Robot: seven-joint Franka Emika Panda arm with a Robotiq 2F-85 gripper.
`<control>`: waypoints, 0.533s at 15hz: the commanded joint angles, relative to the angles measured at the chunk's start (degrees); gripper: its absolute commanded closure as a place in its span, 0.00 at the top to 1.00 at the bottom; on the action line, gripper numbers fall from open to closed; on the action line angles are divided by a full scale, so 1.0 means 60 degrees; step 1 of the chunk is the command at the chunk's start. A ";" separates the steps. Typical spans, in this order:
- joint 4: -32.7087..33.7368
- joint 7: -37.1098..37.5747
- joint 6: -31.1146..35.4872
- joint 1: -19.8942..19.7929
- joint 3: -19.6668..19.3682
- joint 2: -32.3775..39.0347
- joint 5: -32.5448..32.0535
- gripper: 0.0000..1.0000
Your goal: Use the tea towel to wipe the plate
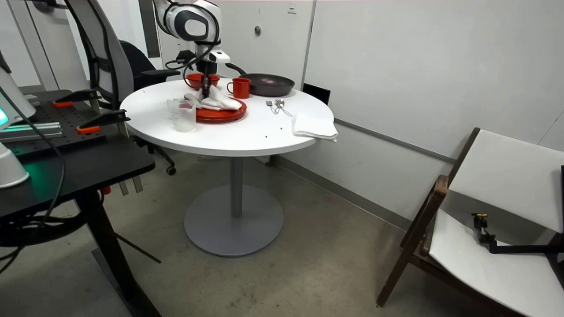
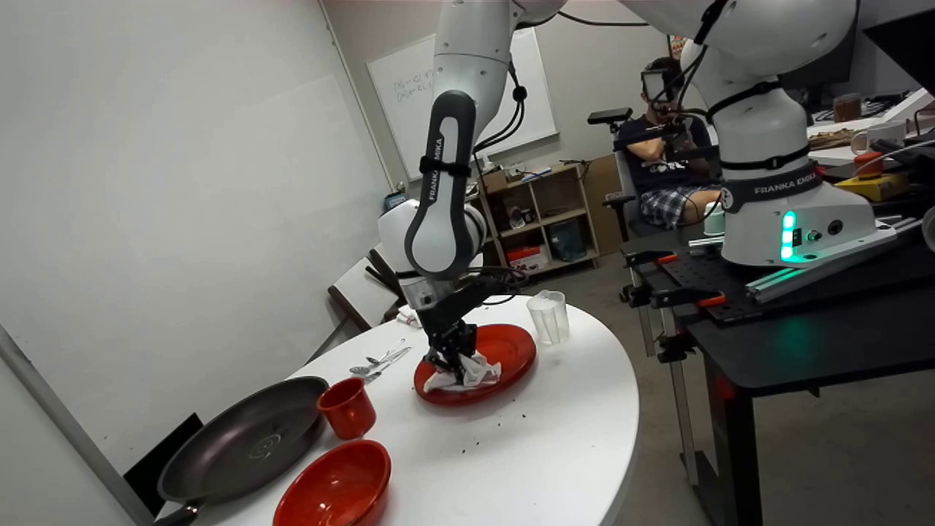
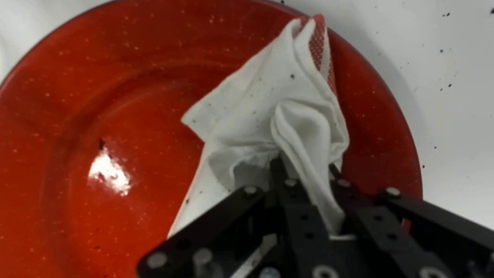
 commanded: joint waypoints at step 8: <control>0.0317 0.0283 0.0473 0.0300 -0.0835 0.0341 -0.0102 0.04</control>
